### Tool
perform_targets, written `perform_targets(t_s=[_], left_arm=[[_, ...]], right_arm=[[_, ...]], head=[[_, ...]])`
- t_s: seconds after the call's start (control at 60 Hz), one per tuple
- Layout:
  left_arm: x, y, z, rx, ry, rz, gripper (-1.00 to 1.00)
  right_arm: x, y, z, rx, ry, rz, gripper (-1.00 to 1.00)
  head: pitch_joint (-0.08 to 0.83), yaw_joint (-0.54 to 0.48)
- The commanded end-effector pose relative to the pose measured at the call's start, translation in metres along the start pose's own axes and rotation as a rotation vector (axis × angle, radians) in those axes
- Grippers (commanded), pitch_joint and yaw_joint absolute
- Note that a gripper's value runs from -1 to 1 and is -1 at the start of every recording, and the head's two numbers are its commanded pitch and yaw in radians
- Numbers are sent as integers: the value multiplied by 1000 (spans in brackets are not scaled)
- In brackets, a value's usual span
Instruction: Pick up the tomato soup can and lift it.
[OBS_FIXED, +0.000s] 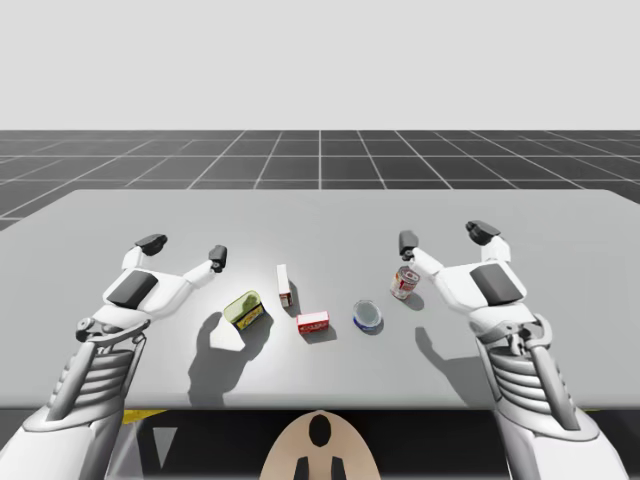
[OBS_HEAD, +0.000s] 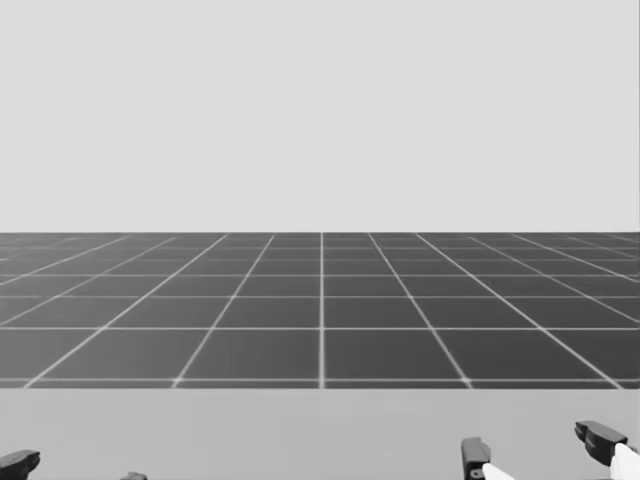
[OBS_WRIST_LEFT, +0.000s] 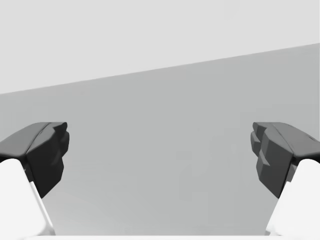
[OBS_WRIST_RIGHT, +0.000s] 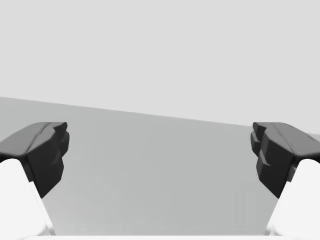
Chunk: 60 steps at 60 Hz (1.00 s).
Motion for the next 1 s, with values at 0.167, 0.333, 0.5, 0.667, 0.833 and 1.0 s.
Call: perform_targets(t_s=[0.167,0.333,0.5,0.667,0.833,1.0], left_arm=[[0,-2,1,-5,0,2,-1000],[-1,-2,1,-5,-3,3,-1000],[-1,-2,1,-2,-1,1,-1000],[-1,-1,0,-3,-4,1,-1000],[0,-1,1,-6,-6,1,-1000],[1,-2,1,-9,-9,1,-1000]], right_arm=[[3,-2,3,-20,17,15,-1000],[1,-2,1,-37,16,22,-1000],[1,-2,0,-34,23,25,-1000],[-1,1,-2,-57,-6,73,-1000],[-4,0,-2,-50,1,57,-1000],[-5,1,-2,-33,9,48,-1000]], head=[[36,4],[169,16],[290,24],[407,-5],[492,-95],[547,-215]])
